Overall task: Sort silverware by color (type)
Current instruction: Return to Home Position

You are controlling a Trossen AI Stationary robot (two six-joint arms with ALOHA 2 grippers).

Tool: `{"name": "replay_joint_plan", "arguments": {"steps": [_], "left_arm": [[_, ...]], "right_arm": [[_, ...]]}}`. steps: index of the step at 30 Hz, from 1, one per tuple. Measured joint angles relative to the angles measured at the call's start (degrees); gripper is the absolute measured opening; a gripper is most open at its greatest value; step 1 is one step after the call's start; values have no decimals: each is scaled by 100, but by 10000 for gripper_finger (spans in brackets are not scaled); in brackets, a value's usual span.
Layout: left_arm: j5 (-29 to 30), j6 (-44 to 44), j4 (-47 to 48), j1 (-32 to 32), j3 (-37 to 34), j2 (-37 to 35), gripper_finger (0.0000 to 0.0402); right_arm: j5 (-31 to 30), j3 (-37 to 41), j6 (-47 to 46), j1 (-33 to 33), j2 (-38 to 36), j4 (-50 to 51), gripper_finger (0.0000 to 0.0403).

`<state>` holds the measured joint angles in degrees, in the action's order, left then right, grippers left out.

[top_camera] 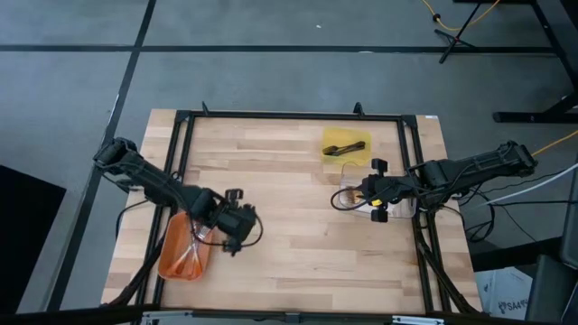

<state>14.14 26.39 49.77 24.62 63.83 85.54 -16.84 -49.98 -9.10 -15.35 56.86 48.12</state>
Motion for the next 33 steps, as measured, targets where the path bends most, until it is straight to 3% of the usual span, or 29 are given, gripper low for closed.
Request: {"name": "replay_joint_plan", "arguments": {"steps": [6,13,19,33], "left_arm": [[781,-342,-936,-499,0,0,4],[795,-1941,-2964,-1162,2,0,3],[765,-2673,-4515,-1601,2,0,3],[436,-2863,-6300,-2118,2,0,4]], "right_arm": [[-9,0,2,2,0,-52,108],[-56,0,39,1,0,-356,108],[-59,0,44,2,0,-590,108],[-66,0,58,2,0,-2072,108]]}}
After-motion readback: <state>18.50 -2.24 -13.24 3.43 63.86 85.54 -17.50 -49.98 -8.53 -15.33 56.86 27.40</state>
